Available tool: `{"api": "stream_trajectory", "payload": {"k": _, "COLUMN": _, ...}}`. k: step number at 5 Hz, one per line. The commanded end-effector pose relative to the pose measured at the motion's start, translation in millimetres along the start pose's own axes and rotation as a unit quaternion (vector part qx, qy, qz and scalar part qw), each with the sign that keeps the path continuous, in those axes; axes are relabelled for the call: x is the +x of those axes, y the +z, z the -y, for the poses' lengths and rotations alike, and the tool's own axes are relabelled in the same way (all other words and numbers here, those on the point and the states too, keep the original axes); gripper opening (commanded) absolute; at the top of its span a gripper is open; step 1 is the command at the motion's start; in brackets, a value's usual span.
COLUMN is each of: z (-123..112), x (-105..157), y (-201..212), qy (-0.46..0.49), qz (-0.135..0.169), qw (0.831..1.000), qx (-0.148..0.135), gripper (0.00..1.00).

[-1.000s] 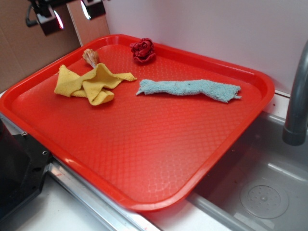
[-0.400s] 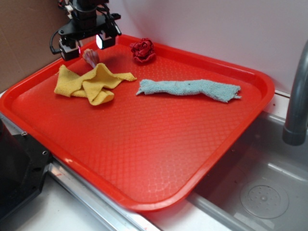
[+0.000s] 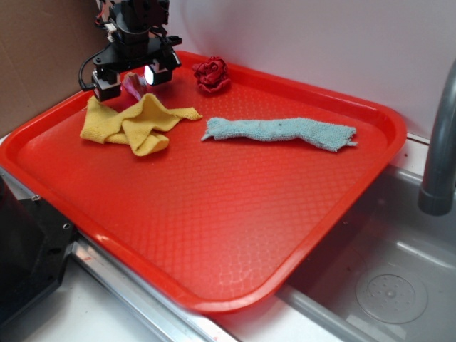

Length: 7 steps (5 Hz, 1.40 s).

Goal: Grab the shell.

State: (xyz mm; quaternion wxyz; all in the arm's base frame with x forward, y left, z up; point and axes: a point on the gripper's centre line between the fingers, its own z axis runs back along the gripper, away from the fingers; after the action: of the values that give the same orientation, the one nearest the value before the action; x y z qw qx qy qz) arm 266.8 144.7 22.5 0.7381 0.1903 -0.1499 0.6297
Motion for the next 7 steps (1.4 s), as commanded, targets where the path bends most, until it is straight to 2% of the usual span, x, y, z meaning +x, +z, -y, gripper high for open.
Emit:
{"api": "stream_trajectory", "payload": {"k": 1, "z": -10, "x": 11, "y": 16, "qy": 0.011, "qz": 0.011, "qw": 0.999, "qx": -0.033, "gripper": 0.00}}
{"api": "stream_trajectory", "payload": {"k": 3, "z": -9, "x": 19, "y": 61, "qy": -0.114, "qz": -0.043, "qw": 0.990, "qx": -0.065, "gripper": 0.00}}
{"api": "stream_trajectory", "payload": {"k": 4, "z": -7, "x": 19, "y": 100, "qy": -0.229, "qz": -0.080, "qw": 0.963, "qx": -0.115, "gripper": 0.00}}
{"api": "stream_trajectory", "payload": {"k": 5, "z": -10, "x": 1, "y": 144, "qy": -0.337, "qz": -0.128, "qw": 0.917, "qx": -0.170, "gripper": 0.00}}
{"api": "stream_trajectory", "payload": {"k": 6, "z": -30, "x": -20, "y": 191, "qy": -0.439, "qz": -0.135, "qw": 0.862, "qx": -0.213, "gripper": 0.00}}
{"api": "stream_trajectory", "payload": {"k": 7, "z": -53, "x": -33, "y": 224, "qy": -0.503, "qz": -0.142, "qw": 0.820, "qx": -0.233, "gripper": 0.00}}
